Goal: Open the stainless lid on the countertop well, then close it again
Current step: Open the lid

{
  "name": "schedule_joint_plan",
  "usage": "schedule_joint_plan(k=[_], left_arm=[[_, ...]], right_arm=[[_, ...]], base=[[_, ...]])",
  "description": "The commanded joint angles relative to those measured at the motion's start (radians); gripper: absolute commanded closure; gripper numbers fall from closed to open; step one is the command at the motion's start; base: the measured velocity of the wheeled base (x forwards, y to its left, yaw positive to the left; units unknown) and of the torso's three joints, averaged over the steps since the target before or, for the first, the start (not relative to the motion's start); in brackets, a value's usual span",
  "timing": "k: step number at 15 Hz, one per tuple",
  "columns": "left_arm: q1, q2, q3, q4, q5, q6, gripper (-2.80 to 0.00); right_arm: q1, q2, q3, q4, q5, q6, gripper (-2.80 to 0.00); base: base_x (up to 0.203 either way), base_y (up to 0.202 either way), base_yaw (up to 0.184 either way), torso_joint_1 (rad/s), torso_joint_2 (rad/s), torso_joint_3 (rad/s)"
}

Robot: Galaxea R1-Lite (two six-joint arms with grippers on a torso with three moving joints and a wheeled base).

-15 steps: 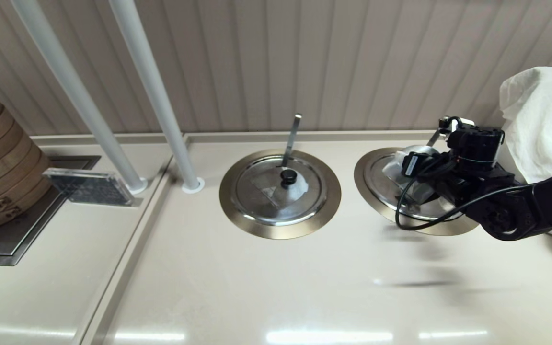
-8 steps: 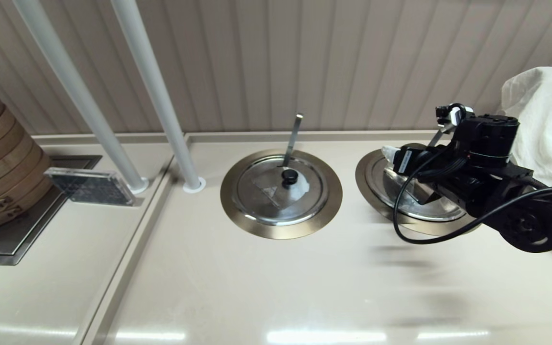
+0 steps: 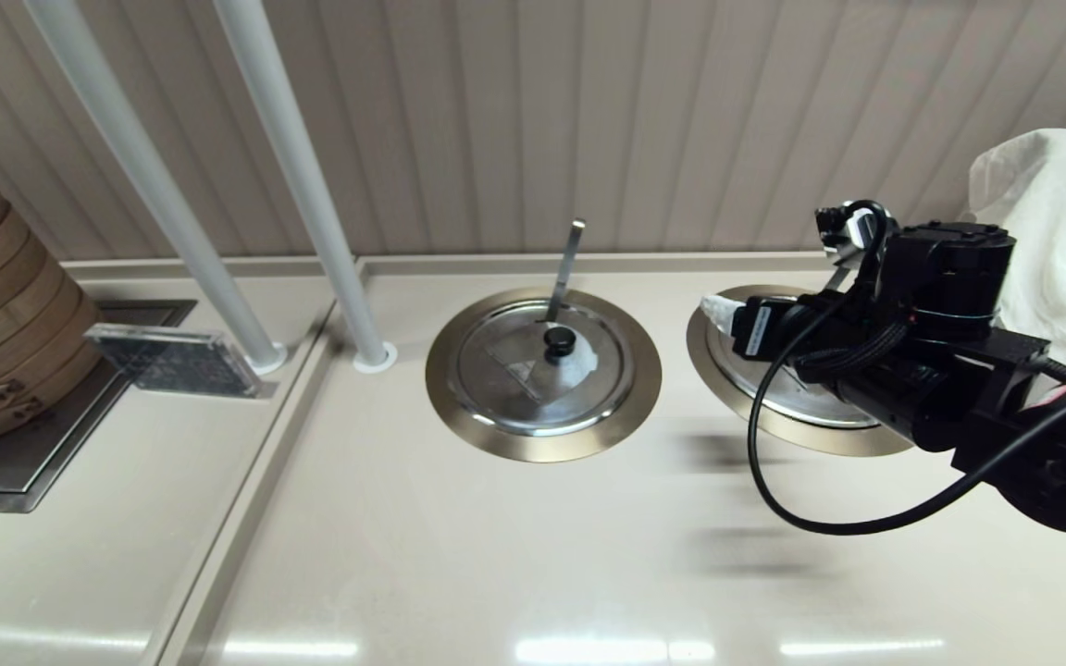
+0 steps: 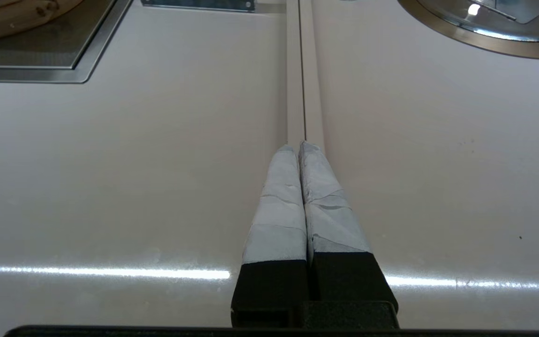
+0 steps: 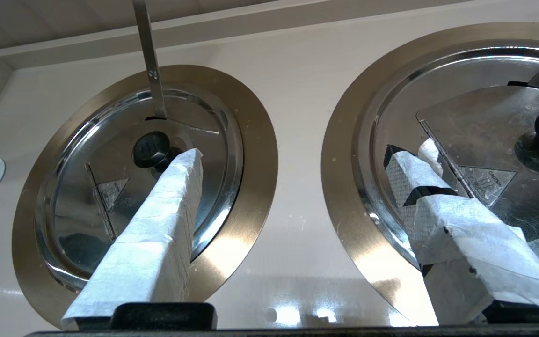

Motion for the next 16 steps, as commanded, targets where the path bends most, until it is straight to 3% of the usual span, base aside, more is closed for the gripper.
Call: schedule_joint_plan(k=[1, 5, 8, 9, 11, 13, 16], left_arm=[[0.001, 0.000, 0.000, 0.000, 0.000, 0.000, 0.00], [0.000, 0.000, 0.000, 0.000, 0.000, 0.000, 0.00], [0.000, 0.000, 0.000, 0.000, 0.000, 0.000, 0.00], [0.001, 0.000, 0.000, 0.000, 0.000, 0.000, 0.00], [0.001, 0.000, 0.000, 0.000, 0.000, 0.000, 0.00], [0.001, 0.000, 0.000, 0.000, 0.000, 0.000, 0.00], [0.001, 0.000, 0.000, 0.000, 0.000, 0.000, 0.00]], right_arm=[[-0.015, -0.004, -0.013, -0.003, -0.005, 0.001, -2.80], [-0.204, 0.083, -0.072, -0.006, 0.035, 0.001, -2.80], [-0.384, 0.138, -0.075, -0.009, 0.331, 0.007, -2.80], [-0.409, 0.173, -0.072, -0.016, 0.367, 0.000, -2.80], [-0.428, 0.235, -0.060, -0.087, 0.365, -0.031, -2.80], [-0.444, 0.297, -0.002, -0.225, 0.374, -0.106, -2.80], [-0.482, 0.394, 0.059, -0.463, 0.448, -0.218, -2.80]], base=[[0.000, 0.000, 0.000, 0.000, 0.00, 0.000], [0.000, 0.000, 0.000, 0.000, 0.00, 0.000], [0.000, 0.000, 0.000, 0.000, 0.00, 0.000], [0.000, 0.000, 0.000, 0.000, 0.00, 0.000], [0.000, 0.000, 0.000, 0.000, 0.00, 0.000], [0.000, 0.000, 0.000, 0.000, 0.00, 0.000], [0.000, 0.000, 0.000, 0.000, 0.00, 0.000]])
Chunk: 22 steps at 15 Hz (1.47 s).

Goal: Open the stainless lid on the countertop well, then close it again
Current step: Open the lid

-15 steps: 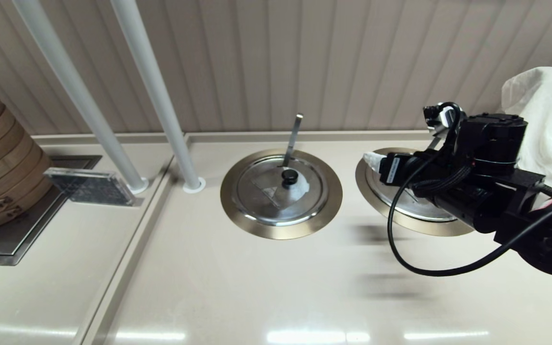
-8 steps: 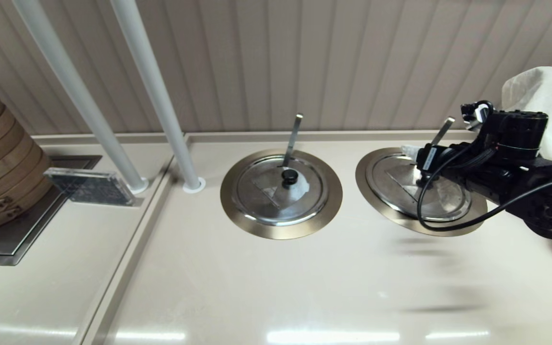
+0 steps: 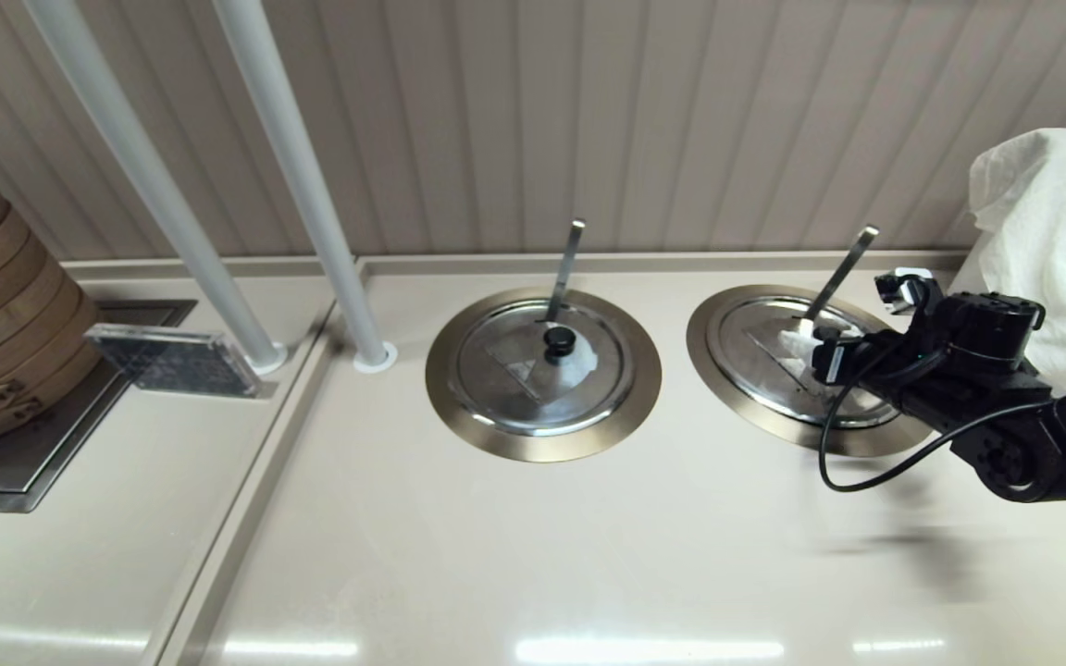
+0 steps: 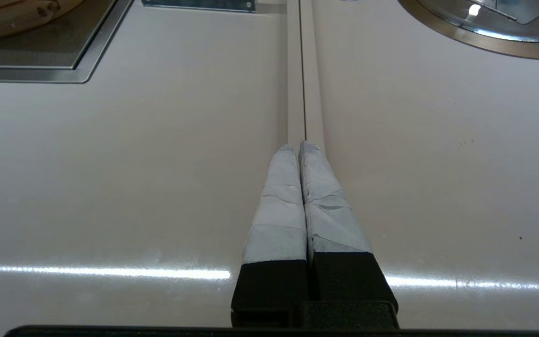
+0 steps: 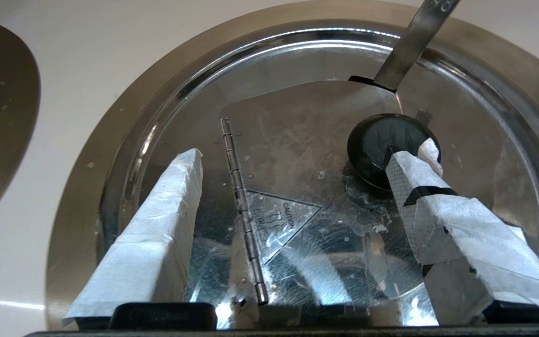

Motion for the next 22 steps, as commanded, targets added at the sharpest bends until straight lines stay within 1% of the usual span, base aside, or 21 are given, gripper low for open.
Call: schedule_joint_plan(k=[1, 4, 6, 7, 15, 19, 22], left_arm=[[0.001, 0.000, 0.000, 0.000, 0.000, 0.000, 0.00], [0.001, 0.000, 0.000, 0.000, 0.000, 0.000, 0.00], [0.000, 0.000, 0.000, 0.000, 0.000, 0.000, 0.00], [0.000, 0.000, 0.000, 0.000, 0.000, 0.000, 0.00], [0.001, 0.000, 0.000, 0.000, 0.000, 0.000, 0.00], [0.001, 0.000, 0.000, 0.000, 0.000, 0.000, 0.00], [0.001, 0.000, 0.000, 0.000, 0.000, 0.000, 0.00]], right_arm=[[-0.035, 0.091, 0.020, -0.134, 0.014, -0.048, -2.80], [-0.040, 0.096, 0.003, -0.140, 0.009, -0.051, -2.80], [-0.052, 0.090, -0.025, -0.140, -0.024, -0.043, -2.80], [-0.059, 0.088, -0.029, -0.139, -0.026, -0.042, -2.80], [-0.050, 0.125, -0.047, -0.131, -0.026, 0.029, -2.80], [-0.048, 0.137, -0.058, -0.121, -0.026, 0.038, -2.80], [-0.030, 0.132, -0.056, -0.120, -0.027, 0.048, -2.80]], base=[[0.000, 0.000, 0.000, 0.000, 0.00, 0.000], [0.000, 0.000, 0.000, 0.000, 0.00, 0.000], [0.000, 0.000, 0.000, 0.000, 0.00, 0.000], [0.000, 0.000, 0.000, 0.000, 0.00, 0.000], [0.000, 0.000, 0.000, 0.000, 0.00, 0.000], [0.000, 0.000, 0.000, 0.000, 0.00, 0.000], [0.000, 0.000, 0.000, 0.000, 0.00, 0.000]])
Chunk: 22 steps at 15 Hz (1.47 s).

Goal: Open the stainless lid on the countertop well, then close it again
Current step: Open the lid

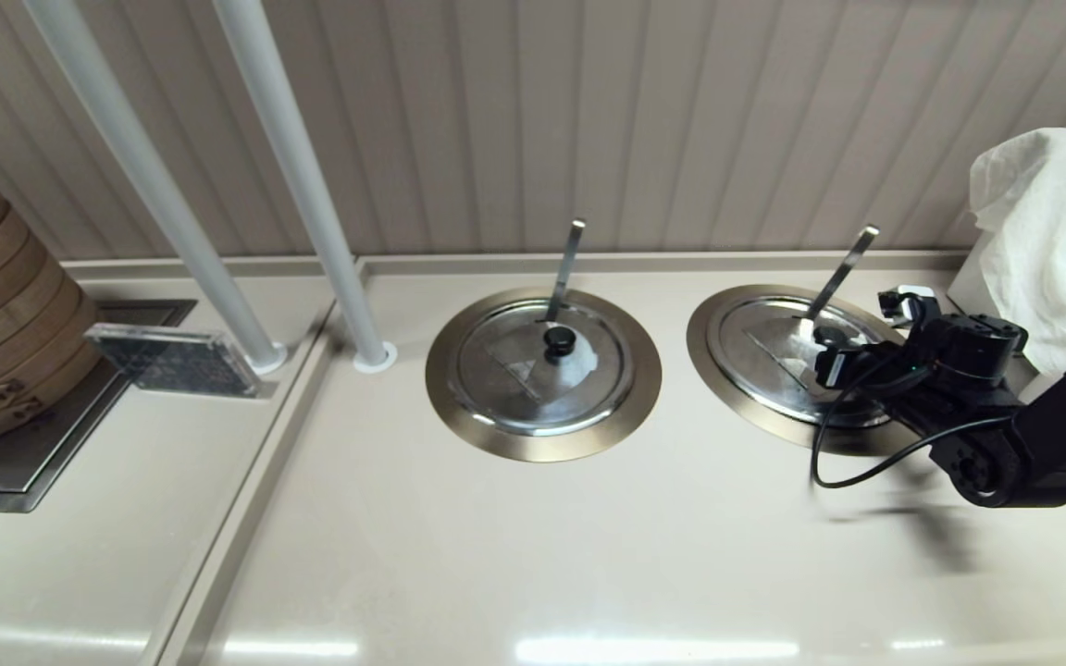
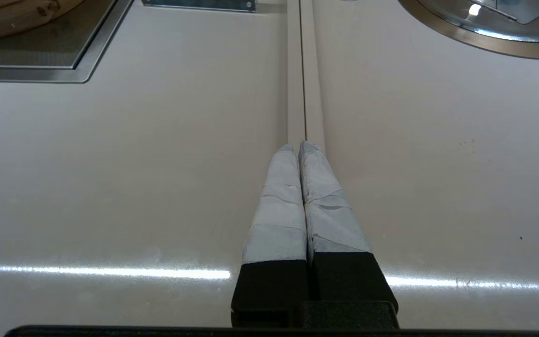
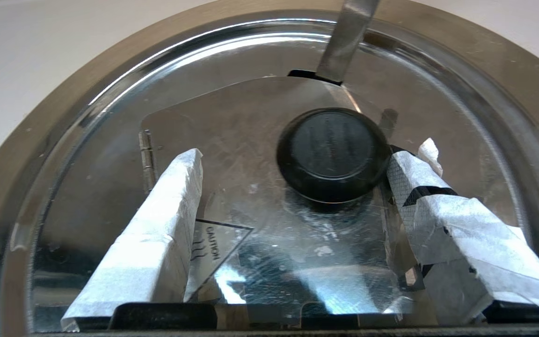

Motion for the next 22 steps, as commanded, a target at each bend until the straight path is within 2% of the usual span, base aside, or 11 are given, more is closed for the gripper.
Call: schedule_joint_plan(k=[1, 15, 22], left_arm=[[0.001, 0.000, 0.000, 0.000, 0.000, -0.001, 0.00], [0.001, 0.000, 0.000, 0.000, 0.000, -0.001, 0.00], [0.001, 0.000, 0.000, 0.000, 0.000, -0.001, 0.00]], right_arm=[[0.011, -0.006, 0.003, -0.007, 0.001, 0.017, -2.80], [0.049, -0.147, 0.052, 0.022, 0.001, 0.050, -2.80], [0.109, -0.213, 0.100, 0.022, -0.020, 0.049, -2.80]], base=[[0.000, 0.000, 0.000, 0.000, 0.00, 0.000], [0.000, 0.000, 0.000, 0.000, 0.00, 0.000], [0.000, 0.000, 0.000, 0.000, 0.00, 0.000]])
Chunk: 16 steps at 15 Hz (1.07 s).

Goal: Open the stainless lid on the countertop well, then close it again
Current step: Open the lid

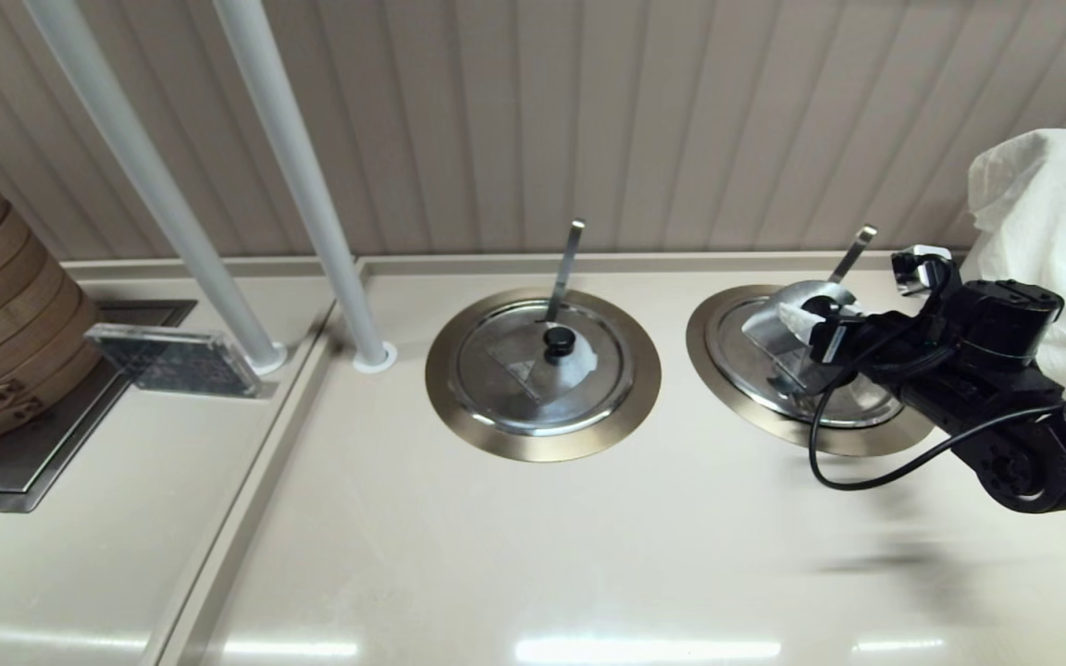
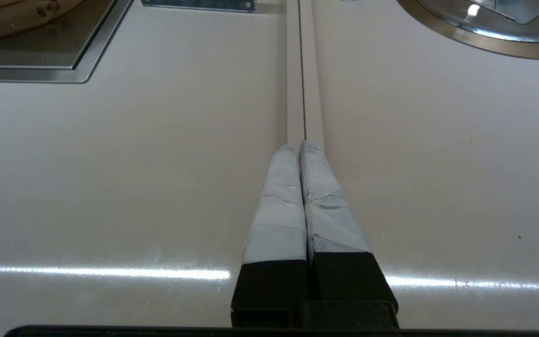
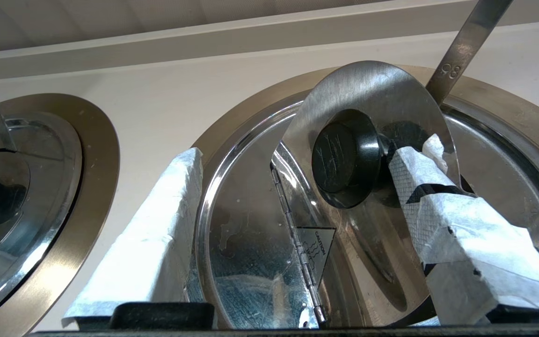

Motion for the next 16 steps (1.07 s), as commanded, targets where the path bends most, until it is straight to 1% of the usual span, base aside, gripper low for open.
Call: schedule_joint_plan(k=[1, 16], left_arm=[[0.001, 0.000, 0.000, 0.000, 0.000, 0.000, 0.00], [0.000, 0.000, 0.000, 0.000, 0.000, 0.000, 0.00]], right_arm=[[0.005, -0.011, 0.004, -0.006, -0.002, 0.001, -2.80], [0.063, -0.045, 0.046, -0.006, -0.002, 0.001, -2.80]], base=[[0.000, 0.000, 0.000, 0.000, 0.00, 0.000], [0.000, 0.000, 0.000, 0.000, 0.00, 0.000]])
